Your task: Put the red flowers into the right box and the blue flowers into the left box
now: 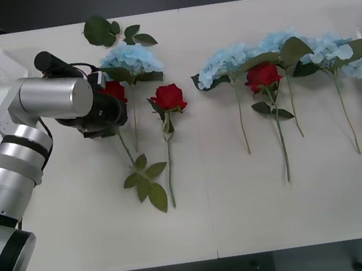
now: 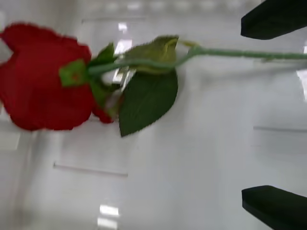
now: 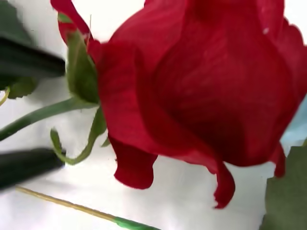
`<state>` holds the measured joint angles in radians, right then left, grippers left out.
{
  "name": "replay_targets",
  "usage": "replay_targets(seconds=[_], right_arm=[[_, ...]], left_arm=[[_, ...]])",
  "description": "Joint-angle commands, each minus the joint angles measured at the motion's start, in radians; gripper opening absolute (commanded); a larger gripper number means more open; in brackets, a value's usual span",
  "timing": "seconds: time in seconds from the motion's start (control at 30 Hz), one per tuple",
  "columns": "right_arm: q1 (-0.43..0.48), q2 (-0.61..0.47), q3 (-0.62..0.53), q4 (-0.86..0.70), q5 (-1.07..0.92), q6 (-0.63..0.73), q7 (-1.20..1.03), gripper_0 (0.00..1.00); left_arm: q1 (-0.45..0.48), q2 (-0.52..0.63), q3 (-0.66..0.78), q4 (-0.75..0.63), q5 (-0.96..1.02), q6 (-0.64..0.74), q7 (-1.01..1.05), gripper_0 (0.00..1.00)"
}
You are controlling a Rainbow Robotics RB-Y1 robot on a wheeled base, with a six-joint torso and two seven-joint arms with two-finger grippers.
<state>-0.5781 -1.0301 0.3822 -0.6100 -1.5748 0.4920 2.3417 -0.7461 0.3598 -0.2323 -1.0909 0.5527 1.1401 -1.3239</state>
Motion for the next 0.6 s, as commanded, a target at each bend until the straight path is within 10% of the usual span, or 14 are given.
replay_targets(seconds=[0.03, 0.6], right_arm=[[-0.032, -0.024, 0.017, -0.113, 0.041, 0.037, -0.019, 0.90], [-0.043, -0.136, 0.268, -0.606, -0.063, 0.183, -0.502, 0.92]], left_arm=[[-0.024, 0.010, 0.010, -0.010, -0.004, -0.010, -0.021, 0.00], [-0.022, 0.209, 0.025, -0.276, 0.254, 0.237, -0.020, 0.00]])
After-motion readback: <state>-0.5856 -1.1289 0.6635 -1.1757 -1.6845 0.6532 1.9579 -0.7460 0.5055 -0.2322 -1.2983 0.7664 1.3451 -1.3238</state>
